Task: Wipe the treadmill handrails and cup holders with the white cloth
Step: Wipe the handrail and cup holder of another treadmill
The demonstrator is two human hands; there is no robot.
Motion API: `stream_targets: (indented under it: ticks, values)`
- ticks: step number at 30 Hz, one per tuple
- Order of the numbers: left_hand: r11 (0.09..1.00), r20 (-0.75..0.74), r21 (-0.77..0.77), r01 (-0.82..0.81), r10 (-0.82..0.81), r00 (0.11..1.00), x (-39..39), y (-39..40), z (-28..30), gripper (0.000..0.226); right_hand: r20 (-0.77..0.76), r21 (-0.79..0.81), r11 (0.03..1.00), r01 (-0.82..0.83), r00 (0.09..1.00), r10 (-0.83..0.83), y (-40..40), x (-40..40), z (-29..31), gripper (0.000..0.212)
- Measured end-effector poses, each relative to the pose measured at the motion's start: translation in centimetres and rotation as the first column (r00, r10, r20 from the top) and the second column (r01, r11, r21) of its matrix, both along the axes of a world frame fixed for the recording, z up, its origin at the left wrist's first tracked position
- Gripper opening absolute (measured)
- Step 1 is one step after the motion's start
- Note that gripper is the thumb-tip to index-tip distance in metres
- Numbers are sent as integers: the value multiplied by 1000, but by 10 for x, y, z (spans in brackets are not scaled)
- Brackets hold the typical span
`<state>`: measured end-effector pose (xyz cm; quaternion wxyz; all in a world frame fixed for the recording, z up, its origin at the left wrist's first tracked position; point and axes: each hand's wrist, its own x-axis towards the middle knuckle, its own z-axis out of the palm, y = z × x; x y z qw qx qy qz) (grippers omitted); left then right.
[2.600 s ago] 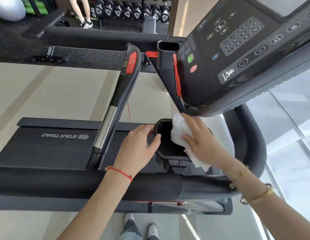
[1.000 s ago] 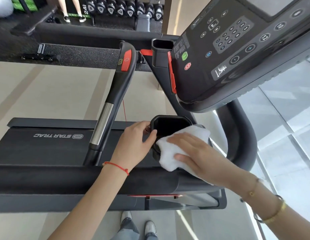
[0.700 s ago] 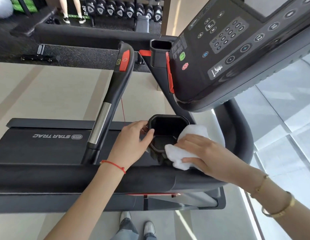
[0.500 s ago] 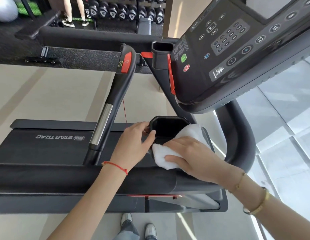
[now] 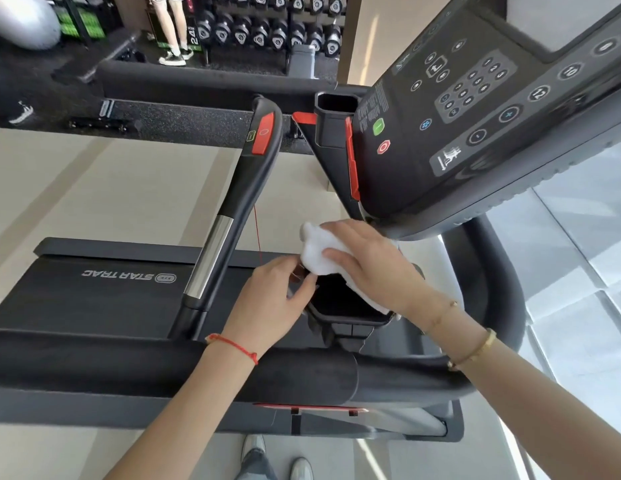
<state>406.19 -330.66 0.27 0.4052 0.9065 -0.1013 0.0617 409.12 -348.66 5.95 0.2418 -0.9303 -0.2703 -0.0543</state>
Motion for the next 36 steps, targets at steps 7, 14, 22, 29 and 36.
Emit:
stream_targets:
  ticks: [7, 14, 22, 29, 36]
  values:
    - [1000, -49, -22, 13, -14, 999, 1, 0, 0, 36, -82, -195, 980, 41, 995, -58, -31, 8, -22, 44]
    - [1000, -38, -7, 3, -3, 999, 3, 0, -1, 45, -4, -367, 929, -56, 998, 59, 3, 29, -24, 38]
    - [999, -22, -43, 11, -12, 1000, 2, 0, 0, 34, -155, -79, 992, 98, 982, -110, -33, -2, -27, 50]
    - [999, -29, -44, 12, -13, 999, 2, -1, 2, 35, -259, -39, 967, 250, 933, -251, -26, -3, -28, 48]
    - [999, -27, -45, 9, -10, 1000, 2, -1, 3, 30, -436, 113, 836, 538, 783, -445, -26, -48, -45, 47]
